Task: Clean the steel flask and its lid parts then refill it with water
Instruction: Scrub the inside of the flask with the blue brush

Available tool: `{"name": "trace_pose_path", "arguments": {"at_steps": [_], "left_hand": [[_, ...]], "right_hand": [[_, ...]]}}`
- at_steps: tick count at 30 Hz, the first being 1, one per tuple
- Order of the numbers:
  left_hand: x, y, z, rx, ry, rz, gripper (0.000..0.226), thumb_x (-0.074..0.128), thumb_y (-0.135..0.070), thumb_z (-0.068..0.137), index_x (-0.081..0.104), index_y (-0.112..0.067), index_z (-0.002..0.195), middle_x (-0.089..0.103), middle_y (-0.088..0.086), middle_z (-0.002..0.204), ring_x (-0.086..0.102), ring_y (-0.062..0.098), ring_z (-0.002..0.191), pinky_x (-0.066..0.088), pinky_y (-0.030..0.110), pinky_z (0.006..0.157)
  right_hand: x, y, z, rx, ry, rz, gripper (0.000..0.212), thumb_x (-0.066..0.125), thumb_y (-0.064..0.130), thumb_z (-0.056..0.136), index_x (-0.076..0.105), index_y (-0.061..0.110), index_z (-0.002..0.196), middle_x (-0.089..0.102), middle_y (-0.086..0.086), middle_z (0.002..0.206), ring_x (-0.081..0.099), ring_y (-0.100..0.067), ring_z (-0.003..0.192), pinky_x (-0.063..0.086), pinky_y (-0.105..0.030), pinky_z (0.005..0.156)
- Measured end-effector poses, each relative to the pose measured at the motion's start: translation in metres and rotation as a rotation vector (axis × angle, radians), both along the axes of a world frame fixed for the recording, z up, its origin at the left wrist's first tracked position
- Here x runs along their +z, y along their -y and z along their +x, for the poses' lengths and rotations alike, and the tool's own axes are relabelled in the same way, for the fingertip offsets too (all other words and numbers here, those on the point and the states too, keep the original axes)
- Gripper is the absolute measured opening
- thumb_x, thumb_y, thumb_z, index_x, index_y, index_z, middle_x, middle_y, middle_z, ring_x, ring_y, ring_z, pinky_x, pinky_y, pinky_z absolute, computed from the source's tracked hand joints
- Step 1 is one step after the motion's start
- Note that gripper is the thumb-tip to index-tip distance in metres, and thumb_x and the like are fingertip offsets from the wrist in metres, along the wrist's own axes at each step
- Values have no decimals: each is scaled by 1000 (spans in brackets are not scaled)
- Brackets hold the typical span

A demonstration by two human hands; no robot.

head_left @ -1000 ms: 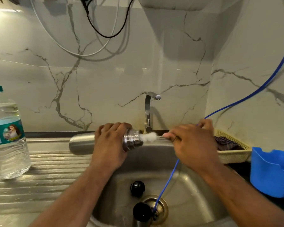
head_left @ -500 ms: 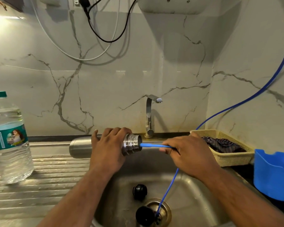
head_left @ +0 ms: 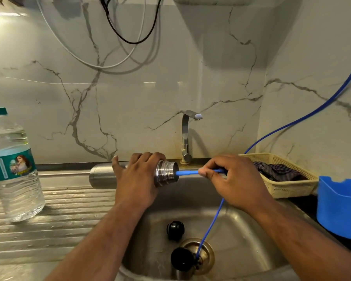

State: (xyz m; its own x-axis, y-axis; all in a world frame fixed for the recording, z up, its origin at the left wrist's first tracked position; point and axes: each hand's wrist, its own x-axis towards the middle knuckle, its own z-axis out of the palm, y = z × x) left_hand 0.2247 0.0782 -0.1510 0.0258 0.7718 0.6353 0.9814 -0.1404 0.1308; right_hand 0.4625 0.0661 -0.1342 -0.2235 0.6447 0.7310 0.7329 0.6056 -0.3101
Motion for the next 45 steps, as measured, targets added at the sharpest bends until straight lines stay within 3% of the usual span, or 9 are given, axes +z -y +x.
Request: {"name": "trace_pose_path", "arguments": {"at_steps": [5,12,14,19,23,26,35,39,45], "left_hand": [[-1,1,4,-18,-38,4,67,83,-32,76,46,-46,130,56,-17,129,46,14,130,13,69,118],[-1,0,-1,17,27,-62,69,81,-32,78,41,-47,133,54,-17,133,44,14,134,13,67,119],[-2,0,1,9,6,-63,68,81,-34,79,41,-47,133,54,-17,133,43,14,134,11,68,119],[-3,1,5,-10,-51,-39,63,78,-34,81,43,-48,132,53,-20,132,42,11,134,6,68,119],[-3,-1,0,-1,2,-42,65,79,-34,79,43,-48,131,55,-19,130,43,12,133,11,69,118],[-4,0,1,-19,12,-52,64,79,-36,79,42,-49,130,55,-19,129,45,12,132,12,69,118],[-4,-7,-16,15,76,9,67,84,-31,73,49,-41,128,59,-13,127,47,19,130,18,68,116],[-3,-3,-3,-63,26,70,64,86,-27,70,53,-41,124,61,-13,125,49,18,127,20,64,115],[1,-7,-22,2,107,84,73,89,-26,65,52,-40,127,63,-8,125,52,22,124,30,61,112]], "right_hand": [[-4,-2,-3,162,-643,-763,29,61,30,102,75,11,83,47,2,49,37,-9,39,33,-25,46],[-3,-2,0,9,23,-37,14,75,46,87,76,33,92,65,23,78,58,2,78,37,-10,62],[-5,-4,1,-3,-73,-111,18,72,46,90,77,30,84,67,19,67,61,-1,67,41,-16,60],[-6,-1,-1,169,-565,-749,31,62,35,100,75,7,94,48,1,46,37,-11,34,34,-25,43],[-4,-3,3,34,-52,-209,25,76,54,82,74,39,102,67,18,86,60,-2,77,47,-19,73],[-2,-5,1,-43,209,107,14,71,54,88,75,44,97,68,23,87,59,-5,85,45,-44,79],[16,-17,37,-117,-134,113,25,59,55,87,76,37,83,65,20,71,59,-13,76,50,-55,79],[-2,-12,4,-20,-64,71,12,68,34,91,80,34,90,60,26,68,59,-1,71,50,-35,79],[25,-7,38,-226,12,178,19,54,48,96,67,48,82,63,20,75,57,-9,86,25,-38,83]]}}
